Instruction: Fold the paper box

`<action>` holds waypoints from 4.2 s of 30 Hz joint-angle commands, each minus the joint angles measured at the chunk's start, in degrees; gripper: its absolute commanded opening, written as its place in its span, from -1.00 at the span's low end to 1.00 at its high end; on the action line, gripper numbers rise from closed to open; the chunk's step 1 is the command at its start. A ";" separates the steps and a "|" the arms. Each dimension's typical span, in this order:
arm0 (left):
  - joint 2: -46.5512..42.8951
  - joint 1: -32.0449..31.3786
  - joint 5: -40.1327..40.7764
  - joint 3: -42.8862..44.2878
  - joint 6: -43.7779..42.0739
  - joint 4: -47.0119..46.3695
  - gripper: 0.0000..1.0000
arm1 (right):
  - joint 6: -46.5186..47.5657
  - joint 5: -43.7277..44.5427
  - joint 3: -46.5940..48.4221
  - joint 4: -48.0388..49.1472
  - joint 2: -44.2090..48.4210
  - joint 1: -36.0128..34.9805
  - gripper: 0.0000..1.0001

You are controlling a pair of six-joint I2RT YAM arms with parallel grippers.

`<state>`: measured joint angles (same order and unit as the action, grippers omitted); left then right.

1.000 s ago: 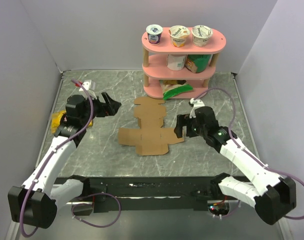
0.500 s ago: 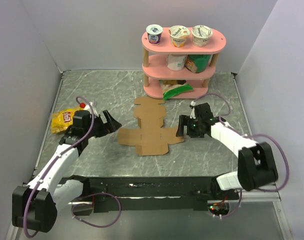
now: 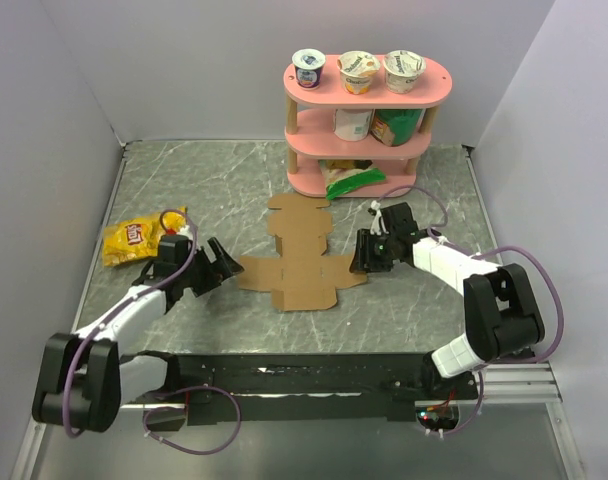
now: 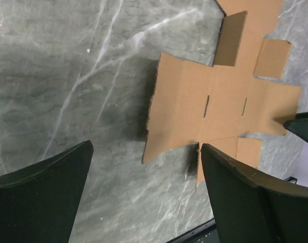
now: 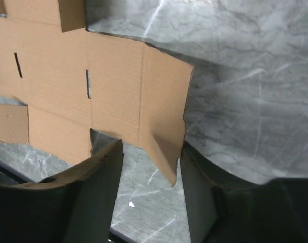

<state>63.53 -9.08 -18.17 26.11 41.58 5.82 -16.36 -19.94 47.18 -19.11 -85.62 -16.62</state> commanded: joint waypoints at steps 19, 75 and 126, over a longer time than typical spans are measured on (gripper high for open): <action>11.88 -4.45 -7.22 2.37 3.77 -18.30 -0.04 | -0.34 1.13 6.70 -0.22 2.83 -8.95 -0.51; 20.68 -24.67 21.86 29.27 -18.73 17.12 -0.70 | -2.98 4.92 9.33 -0.85 13.04 -8.43 0.99; -7.25 -17.82 27.76 17.49 -7.41 10.26 0.92 | -46.54 25.20 5.66 0.48 -6.67 -9.92 -1.00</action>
<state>61.87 -29.30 8.49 46.92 25.74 20.23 -42.76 -4.08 58.46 -17.17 -98.74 -25.89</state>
